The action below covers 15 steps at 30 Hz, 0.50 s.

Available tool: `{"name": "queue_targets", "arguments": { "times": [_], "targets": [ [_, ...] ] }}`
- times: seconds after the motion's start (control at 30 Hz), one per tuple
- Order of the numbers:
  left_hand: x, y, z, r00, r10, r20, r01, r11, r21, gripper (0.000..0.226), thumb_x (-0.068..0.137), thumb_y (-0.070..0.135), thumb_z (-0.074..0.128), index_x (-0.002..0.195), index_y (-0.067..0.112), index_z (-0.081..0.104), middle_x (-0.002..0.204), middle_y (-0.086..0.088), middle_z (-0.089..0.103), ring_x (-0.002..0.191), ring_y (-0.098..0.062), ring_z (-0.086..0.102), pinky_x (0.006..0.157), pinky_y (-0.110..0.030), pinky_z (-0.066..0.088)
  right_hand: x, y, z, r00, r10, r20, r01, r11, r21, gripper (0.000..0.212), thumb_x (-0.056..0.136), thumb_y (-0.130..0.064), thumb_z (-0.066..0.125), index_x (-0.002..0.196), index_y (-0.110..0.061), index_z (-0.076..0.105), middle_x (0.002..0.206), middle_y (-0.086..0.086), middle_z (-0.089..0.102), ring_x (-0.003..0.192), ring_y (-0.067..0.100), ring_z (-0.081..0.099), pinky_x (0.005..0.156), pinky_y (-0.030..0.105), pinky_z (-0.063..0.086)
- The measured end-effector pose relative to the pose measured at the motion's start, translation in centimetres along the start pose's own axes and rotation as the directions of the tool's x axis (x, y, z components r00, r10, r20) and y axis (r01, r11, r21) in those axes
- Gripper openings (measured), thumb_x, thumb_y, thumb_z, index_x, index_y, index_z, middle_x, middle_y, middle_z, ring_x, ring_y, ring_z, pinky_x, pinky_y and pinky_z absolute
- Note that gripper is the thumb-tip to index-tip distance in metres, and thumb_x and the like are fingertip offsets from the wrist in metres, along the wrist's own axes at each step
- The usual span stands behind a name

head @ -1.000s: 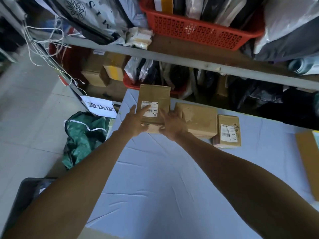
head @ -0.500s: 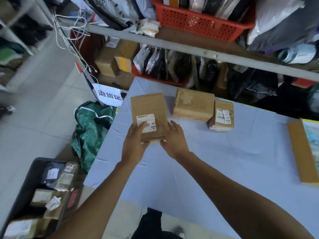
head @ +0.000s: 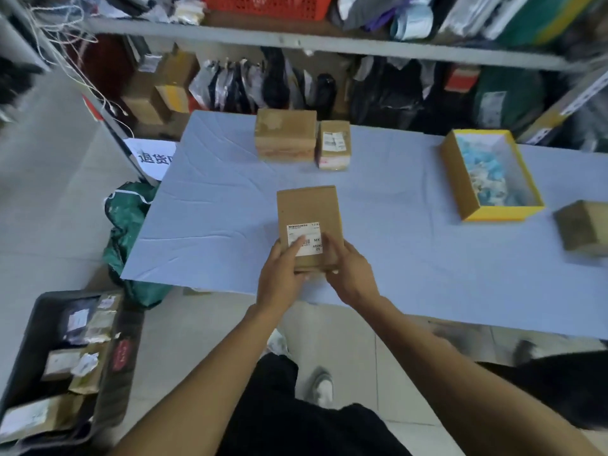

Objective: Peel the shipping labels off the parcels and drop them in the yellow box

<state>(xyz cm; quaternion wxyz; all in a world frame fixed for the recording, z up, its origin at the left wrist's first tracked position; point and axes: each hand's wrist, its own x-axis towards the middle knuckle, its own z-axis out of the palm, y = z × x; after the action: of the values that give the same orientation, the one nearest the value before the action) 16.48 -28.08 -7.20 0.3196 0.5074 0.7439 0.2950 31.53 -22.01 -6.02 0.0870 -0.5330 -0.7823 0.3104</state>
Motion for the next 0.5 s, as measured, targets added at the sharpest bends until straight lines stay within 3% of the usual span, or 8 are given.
{"name": "queue_targets", "arguments": {
  "times": [0.07, 0.2, 0.33, 0.5],
  "targets": [
    [-1.1, 0.7, 1.5, 0.999, 0.006, 0.035, -0.006, 1.000, 0.005, 0.083, 0.077, -0.003, 0.073, 0.145, 0.033, 0.043, 0.149, 0.006, 0.037, 0.126, -0.012, 0.049, 0.097, -0.013, 0.037, -2.0, 1.1, -0.6, 0.999, 0.049, -0.014, -0.049, 0.998, 0.043, 0.079, 0.076, -0.004, 0.058, 0.147, -0.030, 0.033, 0.138, 0.004, 0.050, 0.105, 0.028, 0.059, 0.079, 0.036, 0.050],
    [-1.8, 1.6, 3.1, 0.995, 0.016, 0.101, -0.015, 1.000, -0.007, 0.083, 0.079, -0.003, 0.071, 0.145, 0.037, 0.041, 0.149, 0.010, 0.035, 0.121, -0.008, 0.049, 0.090, -0.005, 0.037, -4.2, 2.4, -1.0, 0.990, 0.129, -0.049, -0.124, 0.987, 0.107, 0.078, 0.077, -0.002, 0.057, 0.145, -0.032, 0.035, 0.136, 0.001, 0.051, 0.108, 0.026, 0.058, 0.080, 0.034, 0.050],
    [-0.6, 1.9, 3.3, 0.989, 0.060, 0.139, -0.066, 0.997, 0.040, 0.082, 0.079, 0.002, 0.072, 0.146, 0.037, 0.040, 0.151, 0.007, 0.034, 0.128, -0.016, 0.048, 0.104, -0.030, 0.045, -3.8, 3.0, -1.2, 0.980, 0.178, -0.085, -0.168, 0.980, 0.109, 0.078, 0.078, -0.004, 0.057, 0.147, -0.031, 0.032, 0.138, 0.002, 0.050, 0.110, 0.026, 0.057, 0.081, 0.033, 0.049],
    [0.4, 1.6, 3.6, 0.981, 0.047, 0.190, -0.064, 0.994, 0.085, 0.082, 0.078, 0.006, 0.074, 0.145, 0.037, 0.040, 0.148, 0.006, 0.037, 0.125, -0.018, 0.051, 0.103, -0.031, 0.045, -3.5, 2.9, -1.1, 0.969, 0.235, -0.070, -0.225, 0.966, 0.130, 0.079, 0.077, -0.002, 0.059, 0.147, -0.028, 0.033, 0.137, 0.004, 0.051, 0.111, 0.027, 0.056, 0.083, 0.033, 0.048]
  ]
}}
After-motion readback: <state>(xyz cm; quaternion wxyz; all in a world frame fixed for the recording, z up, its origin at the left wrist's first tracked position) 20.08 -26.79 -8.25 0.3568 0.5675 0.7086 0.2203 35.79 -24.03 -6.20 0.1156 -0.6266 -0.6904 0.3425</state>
